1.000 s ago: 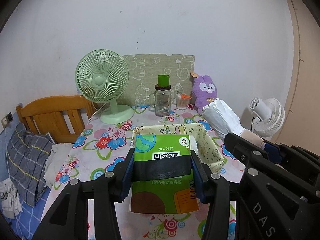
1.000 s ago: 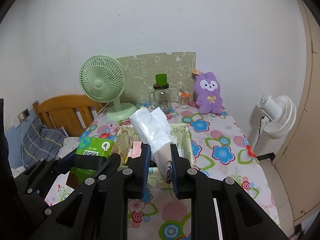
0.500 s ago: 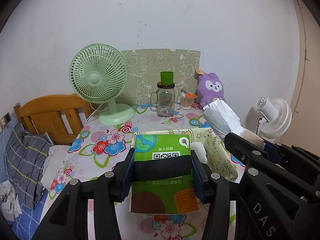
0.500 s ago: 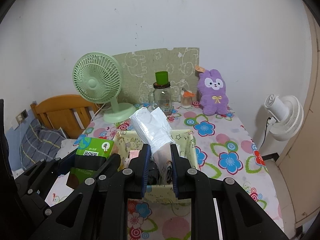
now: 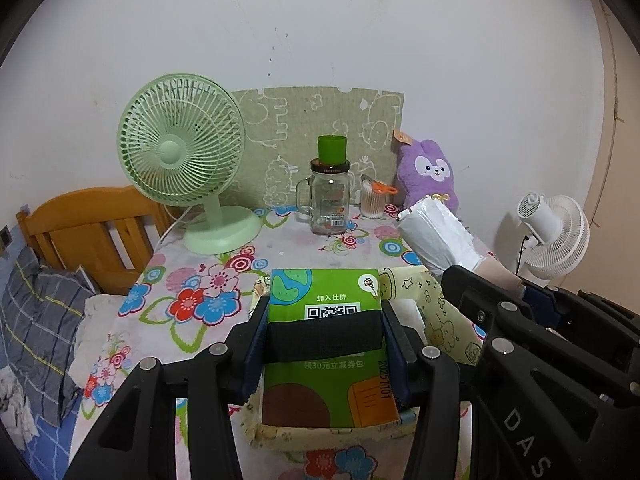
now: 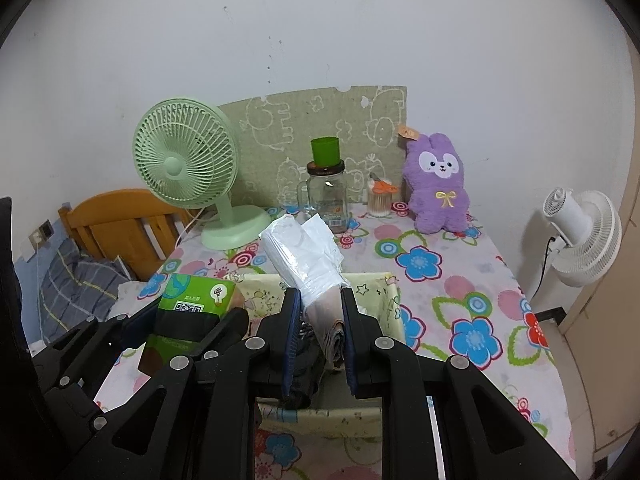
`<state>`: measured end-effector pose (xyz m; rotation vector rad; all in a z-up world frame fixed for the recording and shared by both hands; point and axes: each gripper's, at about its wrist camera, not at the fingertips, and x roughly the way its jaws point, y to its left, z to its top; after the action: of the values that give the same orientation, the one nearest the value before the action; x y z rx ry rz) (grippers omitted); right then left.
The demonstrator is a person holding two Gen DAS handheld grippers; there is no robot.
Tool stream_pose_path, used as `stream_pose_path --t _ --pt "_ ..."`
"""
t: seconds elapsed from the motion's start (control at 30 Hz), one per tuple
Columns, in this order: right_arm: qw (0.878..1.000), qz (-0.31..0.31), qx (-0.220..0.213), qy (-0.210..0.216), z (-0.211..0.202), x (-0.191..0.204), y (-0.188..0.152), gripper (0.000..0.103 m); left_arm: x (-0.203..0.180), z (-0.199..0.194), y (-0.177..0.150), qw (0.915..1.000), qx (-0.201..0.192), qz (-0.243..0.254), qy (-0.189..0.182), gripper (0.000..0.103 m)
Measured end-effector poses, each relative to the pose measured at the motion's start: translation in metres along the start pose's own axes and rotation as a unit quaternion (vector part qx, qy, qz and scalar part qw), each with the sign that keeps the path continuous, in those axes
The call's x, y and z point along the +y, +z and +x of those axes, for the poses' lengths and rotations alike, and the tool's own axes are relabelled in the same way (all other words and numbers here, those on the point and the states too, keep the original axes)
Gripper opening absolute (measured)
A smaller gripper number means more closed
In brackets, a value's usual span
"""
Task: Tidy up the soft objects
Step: 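Lift both held items and carry them over the fabric box, then lower the green box and white roll into the box and open both tools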
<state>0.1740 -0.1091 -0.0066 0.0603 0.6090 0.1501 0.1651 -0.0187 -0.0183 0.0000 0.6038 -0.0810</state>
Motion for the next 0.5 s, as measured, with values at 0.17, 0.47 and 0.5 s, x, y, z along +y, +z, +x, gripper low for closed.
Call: stream_pose_path --t 0.17,0.47,0.5 --pt "1.000 0.000 0.009 0.000 0.017 -0.003 0.002 0.022 0.001 0.018 0.000 0.9999 0.009 -0.004 -0.006 0.052" --pt "1.000 0.003 0.029 0.000 0.049 -0.005 0.002 0.022 0.006 0.048 -0.002 0.9994 0.031 -0.014 -0.011 0.053" --pt "1.000 0.004 0.030 0.001 0.051 -0.005 0.002 0.022 0.006 0.051 -0.003 0.9993 0.032 -0.015 -0.010 0.053"
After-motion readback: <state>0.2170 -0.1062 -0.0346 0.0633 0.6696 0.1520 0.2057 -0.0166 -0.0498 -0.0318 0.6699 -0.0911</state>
